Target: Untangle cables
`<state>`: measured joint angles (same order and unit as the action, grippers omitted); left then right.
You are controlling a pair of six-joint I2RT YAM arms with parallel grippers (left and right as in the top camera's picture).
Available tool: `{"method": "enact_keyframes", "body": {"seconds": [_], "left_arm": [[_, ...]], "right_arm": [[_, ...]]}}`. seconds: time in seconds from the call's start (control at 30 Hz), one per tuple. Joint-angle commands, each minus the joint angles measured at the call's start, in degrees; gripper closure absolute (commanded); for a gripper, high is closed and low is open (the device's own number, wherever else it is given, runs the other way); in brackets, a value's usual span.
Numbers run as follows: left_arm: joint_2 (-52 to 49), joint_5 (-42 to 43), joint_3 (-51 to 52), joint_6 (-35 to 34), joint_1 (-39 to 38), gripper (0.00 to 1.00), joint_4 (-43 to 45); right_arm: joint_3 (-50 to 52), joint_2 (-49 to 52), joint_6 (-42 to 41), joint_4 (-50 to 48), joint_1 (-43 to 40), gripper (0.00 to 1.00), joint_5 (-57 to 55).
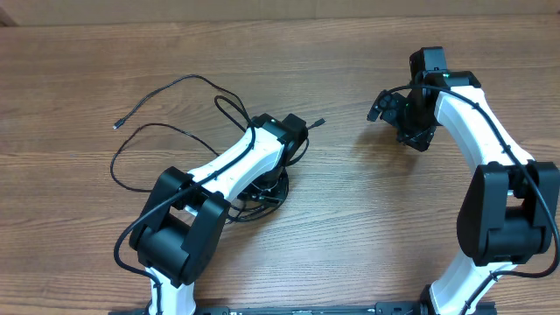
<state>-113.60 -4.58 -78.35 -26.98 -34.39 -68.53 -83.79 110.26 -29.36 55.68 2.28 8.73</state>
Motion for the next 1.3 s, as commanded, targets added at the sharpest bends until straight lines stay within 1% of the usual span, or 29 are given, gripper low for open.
{"method": "enact_keyframes", "body": {"seconds": [0.0, 0.2, 0.27, 0.4, 0.63, 0.73, 0.8, 0.87, 0.97, 1.13, 1.23, 1.27], "left_arm": [[-0.31, 1.66, -0.13, 0.20, 0.13, 0.60, 1.36], [-0.35, 1.64, -0.13, 0.15, 0.07, 0.61, 4.11], [-0.33, 1.64, -0.13, 0.17, 0.07, 0.63, 4.04], [-0.39, 1.66, -0.11, 0.20, -0.42, 0.62, 4.81], [-0.39, 1.33, 0.22, 0.20, -2.43, 0.63, 5.14], [-0.42, 1.16, 1.09, -0.35, -2.82, 0.69, 6.10], [-0.42, 1.16, 2.08, -1.27, -2.82, 0.71, 7.17], [-0.42, 1.20, 3.21, -1.38, -2.82, 0.72, 8.44], [-0.42, 1.20, 3.96, -1.38, -2.80, 0.75, 9.03], [-0.42, 1.20, 3.96, -1.36, -2.75, 0.77, 9.42], [-0.39, 1.14, 3.96, -1.29, -2.71, 0.96, 9.79], [-0.39, 0.98, 3.96, -1.27, -2.64, 0.96, 9.88]], "right_arm": [[-0.55, 0.07, 0.09, -0.11, 0.00, 0.00, -0.33], [-0.55, 0.07, 0.09, -0.11, 0.00, 0.00, -0.33], [-0.55, 0.07, 0.09, -0.11, 0.00, 0.00, -0.35], [-0.55, 0.07, 0.11, -0.11, 0.00, 0.00, -0.35], [-0.55, 0.07, 0.09, -0.11, 0.00, 0.00, -0.35], [-0.55, 0.07, 0.09, -0.11, 0.00, 0.00, -0.35], [-0.55, 0.07, 0.09, -0.11, 0.00, 0.00, -0.35], [-0.55, 0.07, 0.09, -0.11, 0.00, 0.00, -0.35], [-0.55, 0.07, 0.09, -0.11, 0.00, 0.00, -0.35], [-0.55, 0.07, 0.09, -0.11, 0.00, 0.00, -0.33], [-0.55, 0.07, 0.09, -0.11, 0.00, 0.00, -0.33], [-0.55, 0.07, 0.09, -0.11, 0.00, 0.00, -0.33]]}}
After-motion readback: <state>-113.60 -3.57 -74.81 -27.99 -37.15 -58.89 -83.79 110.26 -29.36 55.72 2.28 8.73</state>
